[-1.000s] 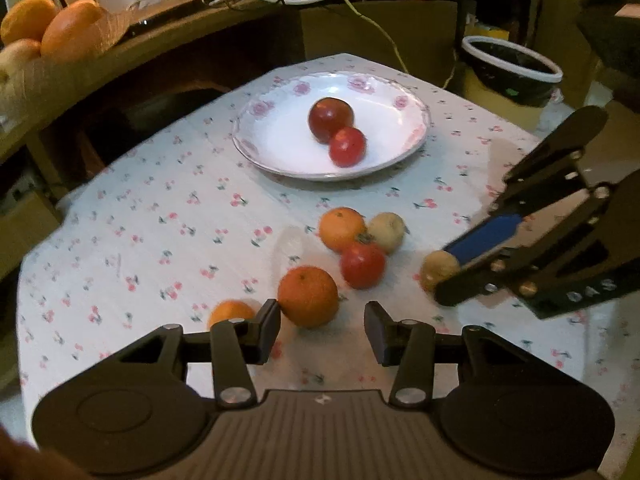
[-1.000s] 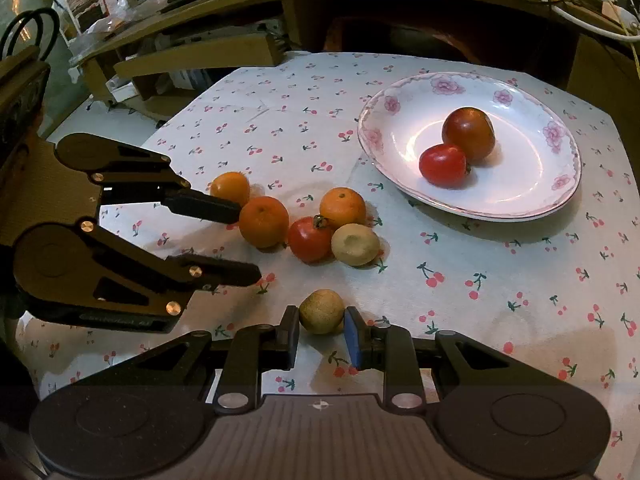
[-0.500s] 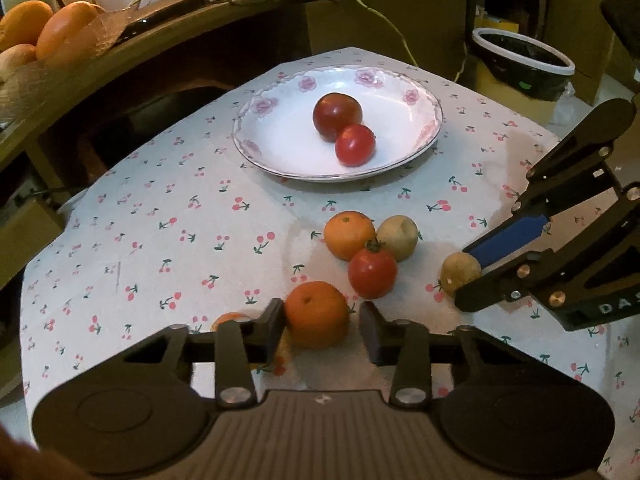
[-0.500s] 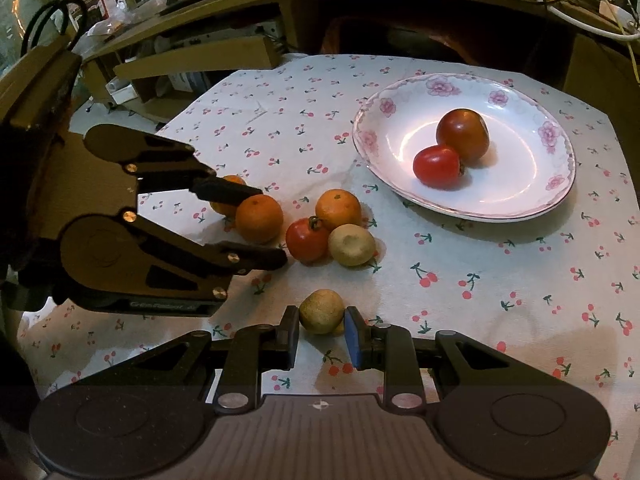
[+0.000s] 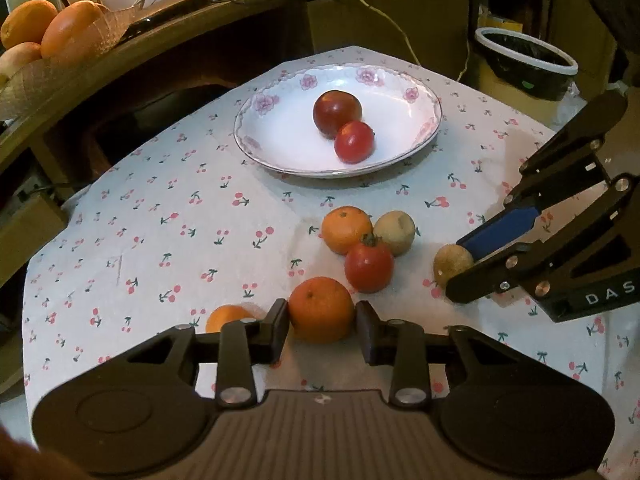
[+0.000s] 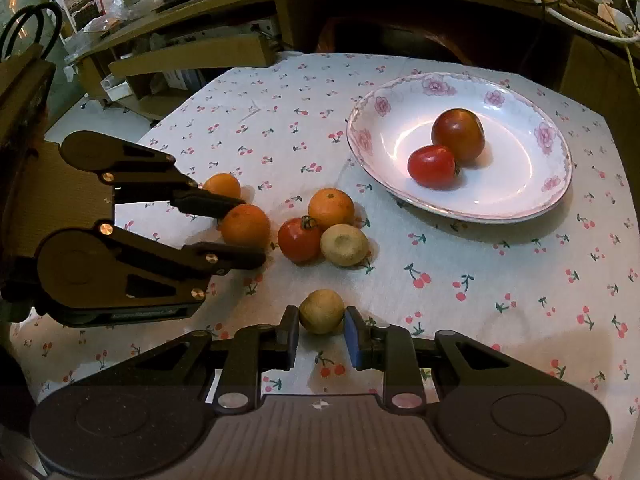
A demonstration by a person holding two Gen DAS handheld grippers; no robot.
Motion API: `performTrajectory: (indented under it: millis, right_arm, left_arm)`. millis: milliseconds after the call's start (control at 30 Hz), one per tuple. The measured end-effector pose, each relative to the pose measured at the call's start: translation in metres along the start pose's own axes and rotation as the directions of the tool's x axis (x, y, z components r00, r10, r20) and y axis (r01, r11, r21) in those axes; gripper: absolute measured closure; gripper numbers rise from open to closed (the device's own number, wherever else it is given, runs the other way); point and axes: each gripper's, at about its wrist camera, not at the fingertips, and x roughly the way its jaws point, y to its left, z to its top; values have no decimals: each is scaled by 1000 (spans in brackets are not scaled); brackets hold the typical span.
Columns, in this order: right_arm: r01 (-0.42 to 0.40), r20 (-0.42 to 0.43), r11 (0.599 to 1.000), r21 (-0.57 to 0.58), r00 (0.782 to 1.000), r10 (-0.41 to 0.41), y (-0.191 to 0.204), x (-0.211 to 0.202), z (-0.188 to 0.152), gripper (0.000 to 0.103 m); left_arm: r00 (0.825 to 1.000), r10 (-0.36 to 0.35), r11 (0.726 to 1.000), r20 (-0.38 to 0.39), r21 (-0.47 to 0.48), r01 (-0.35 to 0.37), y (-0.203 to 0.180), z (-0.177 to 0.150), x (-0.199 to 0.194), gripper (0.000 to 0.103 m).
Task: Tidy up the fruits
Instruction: 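Grasp a large orange with the left tool while the right tool holds the brown fruit, then carry the orange and the brown fruit together over the white bowl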
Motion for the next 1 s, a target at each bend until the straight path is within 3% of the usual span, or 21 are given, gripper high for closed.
performTrajectory:
  millis: [533,1000]
  right_arm:
    - [14,4,1000,-1,1000,-14,-1,0,0,78]
    - [34,26,999,0,999,-34,-1,-6,2,78]
  left_arm:
    - [1000,-10,997,-13,-73,9,5,-2,-1,62]
    - [1000,2,998,8,-60,-1,0,1,-11,64]
